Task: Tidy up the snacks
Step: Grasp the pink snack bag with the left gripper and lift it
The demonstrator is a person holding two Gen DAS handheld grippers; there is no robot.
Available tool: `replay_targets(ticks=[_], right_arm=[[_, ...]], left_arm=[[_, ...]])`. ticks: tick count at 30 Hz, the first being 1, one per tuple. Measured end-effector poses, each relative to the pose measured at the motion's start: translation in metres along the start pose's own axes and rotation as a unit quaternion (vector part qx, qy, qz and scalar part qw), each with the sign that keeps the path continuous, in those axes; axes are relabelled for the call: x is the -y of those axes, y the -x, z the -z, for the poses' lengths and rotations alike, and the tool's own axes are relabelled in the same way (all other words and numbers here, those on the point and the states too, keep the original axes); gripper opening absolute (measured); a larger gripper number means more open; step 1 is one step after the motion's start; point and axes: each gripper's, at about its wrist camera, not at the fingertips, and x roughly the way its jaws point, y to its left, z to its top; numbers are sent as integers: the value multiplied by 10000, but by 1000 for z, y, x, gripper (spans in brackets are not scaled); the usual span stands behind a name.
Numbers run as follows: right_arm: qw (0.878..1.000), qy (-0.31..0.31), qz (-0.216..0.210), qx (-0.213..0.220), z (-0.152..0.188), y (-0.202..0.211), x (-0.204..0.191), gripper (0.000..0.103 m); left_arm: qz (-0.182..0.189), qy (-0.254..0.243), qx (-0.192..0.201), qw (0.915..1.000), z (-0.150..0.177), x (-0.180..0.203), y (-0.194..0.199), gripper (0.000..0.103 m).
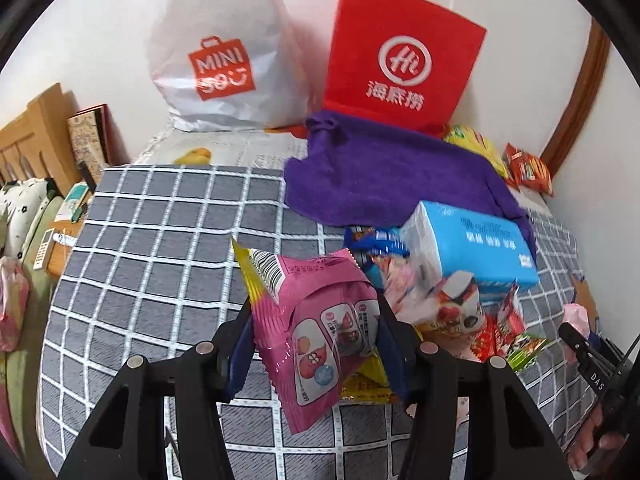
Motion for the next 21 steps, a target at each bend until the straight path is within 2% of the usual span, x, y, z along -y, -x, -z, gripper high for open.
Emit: replay_targets(ticks=[4, 12, 16, 21], right_arm=[[9999, -10, -75, 73, -9, 10, -3, 40], [9996, 109, -45, 238, -34, 26, -14, 40], [9992, 113, -151, 345, -43, 32, -19, 40], [9989, 170, -196, 379, -48, 32, -26, 40]], left_arm=[[-27, 47, 141, 9999, -6, -3, 17, 52], [354, 11, 355, 9987, -26, 5, 43, 52], [504, -35, 347, 9981, -30, 11, 44, 52], [503, -107, 241, 9984, -25, 18, 32, 52]])
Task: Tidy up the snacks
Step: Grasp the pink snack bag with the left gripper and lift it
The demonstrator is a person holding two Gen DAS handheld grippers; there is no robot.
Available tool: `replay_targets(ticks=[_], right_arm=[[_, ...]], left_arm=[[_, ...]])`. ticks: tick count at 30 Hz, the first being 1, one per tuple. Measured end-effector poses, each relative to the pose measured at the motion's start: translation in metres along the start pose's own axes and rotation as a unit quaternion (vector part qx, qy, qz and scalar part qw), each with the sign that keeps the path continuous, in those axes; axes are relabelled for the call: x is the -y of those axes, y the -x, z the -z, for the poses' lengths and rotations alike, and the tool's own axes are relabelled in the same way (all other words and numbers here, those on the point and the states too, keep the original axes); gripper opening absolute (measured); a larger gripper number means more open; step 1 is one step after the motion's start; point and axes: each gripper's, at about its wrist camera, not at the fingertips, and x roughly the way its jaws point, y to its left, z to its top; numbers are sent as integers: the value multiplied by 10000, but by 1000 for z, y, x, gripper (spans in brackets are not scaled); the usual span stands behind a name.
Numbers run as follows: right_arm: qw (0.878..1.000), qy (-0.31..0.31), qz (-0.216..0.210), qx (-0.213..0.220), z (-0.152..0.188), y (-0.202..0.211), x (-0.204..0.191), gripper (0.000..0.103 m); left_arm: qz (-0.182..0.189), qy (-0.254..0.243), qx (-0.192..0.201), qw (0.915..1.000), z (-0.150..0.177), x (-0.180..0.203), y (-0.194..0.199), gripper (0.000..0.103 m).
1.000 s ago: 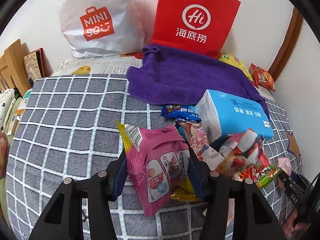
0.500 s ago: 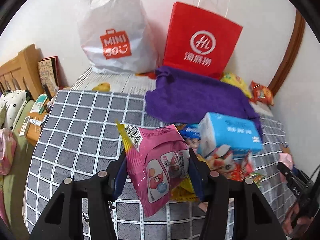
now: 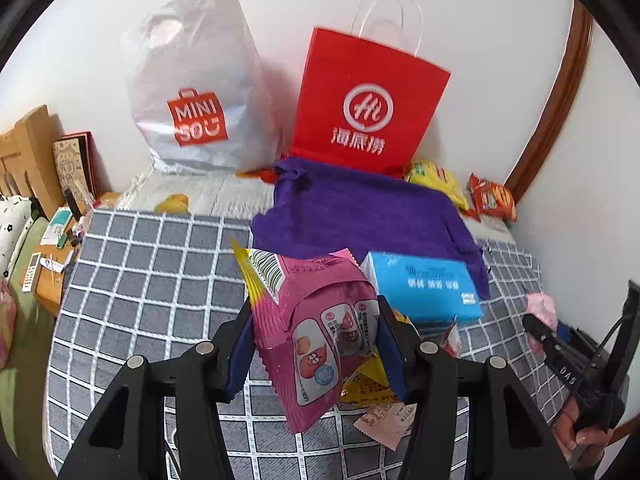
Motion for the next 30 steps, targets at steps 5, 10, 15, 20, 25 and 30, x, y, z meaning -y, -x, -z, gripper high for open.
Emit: replay_targets(ticks=[5, 10, 15, 20, 25, 30], right_arm=[[9998, 11, 1, -187, 9, -14, -3, 40], [9989, 21, 69, -465, 23, -28, -2, 40], [9979, -37, 118, -641, 31, -40, 1, 40], [9980, -30, 112, -626, 28, -42, 2, 40], [9981, 33, 152, -598, 20, -43, 1, 40], [9985, 19, 182, -519, 8, -40, 2, 40]], left_arm=[[-11, 109, -519, 9986, 25, -5, -37, 52], [-163, 203, -917, 9954, 45, -12, -63, 54], [-480, 221, -974, 9938, 43, -19, -72, 68], [-640, 317, -1080, 9916, 37, -29, -80, 71], [-496, 290, -963, 9937, 32, -30, -73, 55], [-558, 228, -747, 9954, 22, -30, -60, 54]])
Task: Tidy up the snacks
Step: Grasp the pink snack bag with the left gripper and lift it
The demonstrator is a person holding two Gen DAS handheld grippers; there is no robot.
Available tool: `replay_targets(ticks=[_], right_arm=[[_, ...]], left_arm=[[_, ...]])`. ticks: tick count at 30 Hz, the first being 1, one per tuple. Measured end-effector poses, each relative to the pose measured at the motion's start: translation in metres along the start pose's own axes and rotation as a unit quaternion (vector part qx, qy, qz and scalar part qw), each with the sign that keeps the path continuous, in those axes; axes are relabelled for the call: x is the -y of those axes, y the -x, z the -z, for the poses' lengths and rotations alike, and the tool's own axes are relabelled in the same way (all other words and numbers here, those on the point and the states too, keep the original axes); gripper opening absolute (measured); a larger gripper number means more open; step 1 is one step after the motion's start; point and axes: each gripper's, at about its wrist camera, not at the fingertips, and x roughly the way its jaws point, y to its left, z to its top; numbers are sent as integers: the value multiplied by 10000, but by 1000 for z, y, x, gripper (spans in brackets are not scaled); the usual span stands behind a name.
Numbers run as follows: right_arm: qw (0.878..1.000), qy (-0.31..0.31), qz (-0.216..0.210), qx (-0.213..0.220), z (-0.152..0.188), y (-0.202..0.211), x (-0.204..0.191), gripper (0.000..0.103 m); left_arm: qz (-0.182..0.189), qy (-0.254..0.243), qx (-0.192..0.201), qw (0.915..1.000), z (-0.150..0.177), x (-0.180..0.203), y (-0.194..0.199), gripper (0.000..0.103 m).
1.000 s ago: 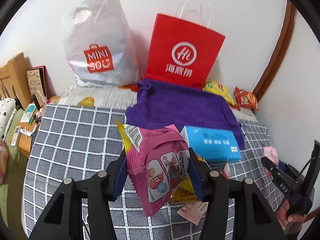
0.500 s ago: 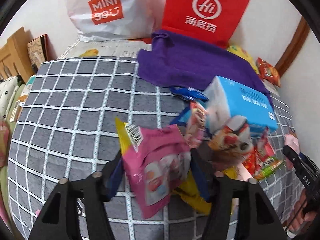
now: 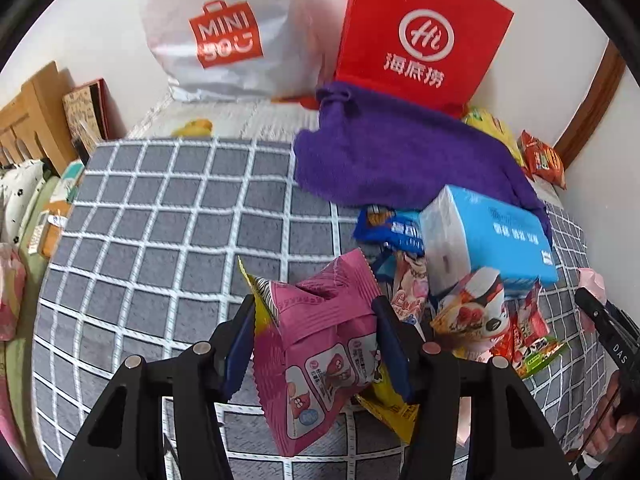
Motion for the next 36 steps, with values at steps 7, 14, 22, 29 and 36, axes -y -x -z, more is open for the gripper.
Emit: replay_targets(ticks=[7, 14, 22, 29, 36], right_arm=[[9999, 141, -19, 83, -15, 8, -9, 40], [9995, 194, -91, 246, -16, 15, -18, 40], [9998, 182, -60, 64, 0, 8, -17, 40], [9997, 216, -11, -64, 4, 3, -18, 41], [9997, 234, 13, -49, 5, 3, -18, 40]], left_arm=[[228, 52, 272, 9994, -13, 1, 26, 55], [319, 138, 37, 9994, -3, 1, 13, 58], [116, 126, -225, 9996, 14, -5, -6, 63], [-114, 30, -417, 9991, 17, -5, -25, 75], [169, 153, -314, 9992, 18, -15, -23, 53]])
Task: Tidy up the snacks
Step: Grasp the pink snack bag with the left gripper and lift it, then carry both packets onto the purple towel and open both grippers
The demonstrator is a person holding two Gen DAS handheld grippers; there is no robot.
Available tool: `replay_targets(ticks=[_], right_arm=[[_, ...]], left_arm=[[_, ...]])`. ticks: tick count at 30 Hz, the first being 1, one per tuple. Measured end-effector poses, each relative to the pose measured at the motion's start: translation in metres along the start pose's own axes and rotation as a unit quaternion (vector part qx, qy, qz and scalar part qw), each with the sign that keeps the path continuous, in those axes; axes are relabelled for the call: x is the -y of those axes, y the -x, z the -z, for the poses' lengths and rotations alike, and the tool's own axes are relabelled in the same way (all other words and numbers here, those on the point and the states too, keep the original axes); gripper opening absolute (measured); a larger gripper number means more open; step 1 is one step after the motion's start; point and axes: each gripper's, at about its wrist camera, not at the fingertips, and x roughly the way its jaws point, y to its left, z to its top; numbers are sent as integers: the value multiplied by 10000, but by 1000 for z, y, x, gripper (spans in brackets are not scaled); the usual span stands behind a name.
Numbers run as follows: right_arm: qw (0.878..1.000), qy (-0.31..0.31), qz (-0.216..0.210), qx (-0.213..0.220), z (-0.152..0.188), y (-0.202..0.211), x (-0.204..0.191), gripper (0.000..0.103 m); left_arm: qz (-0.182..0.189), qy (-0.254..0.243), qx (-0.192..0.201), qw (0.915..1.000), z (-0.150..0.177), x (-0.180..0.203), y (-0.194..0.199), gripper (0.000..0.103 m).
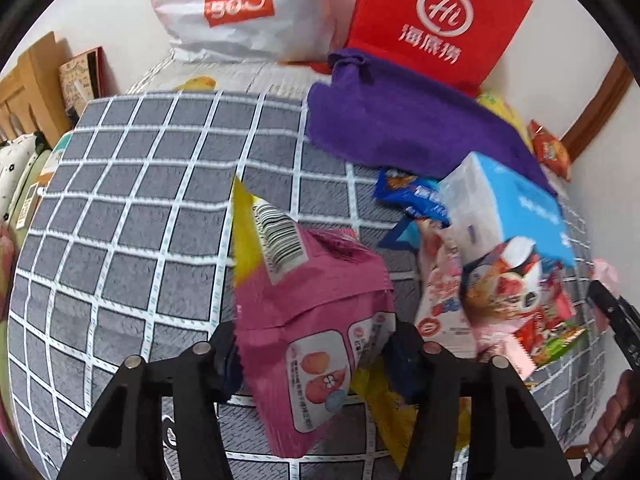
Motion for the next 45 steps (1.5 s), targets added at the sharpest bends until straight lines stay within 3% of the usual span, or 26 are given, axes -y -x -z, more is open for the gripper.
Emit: replay_targets(ticks=[8, 19, 28, 45], right_arm=[[9998, -26, -178, 109, -13, 9, -2, 40], [9988, -234, -286, 329, -47, 20, 7, 40], [9981, -82, -245, 556, -86, 29, 5, 40], [9975, -55, -223, 676, -164, -14, 2, 40]], left_arm=[[184, -55, 302, 9994, -17, 10, 38, 53], [702, -554, 673, 9937, -53, 75, 75, 54], [753, -803, 840, 9904, -85, 116, 82, 54], [709, -903, 948, 9889, -154, 135, 54, 54]])
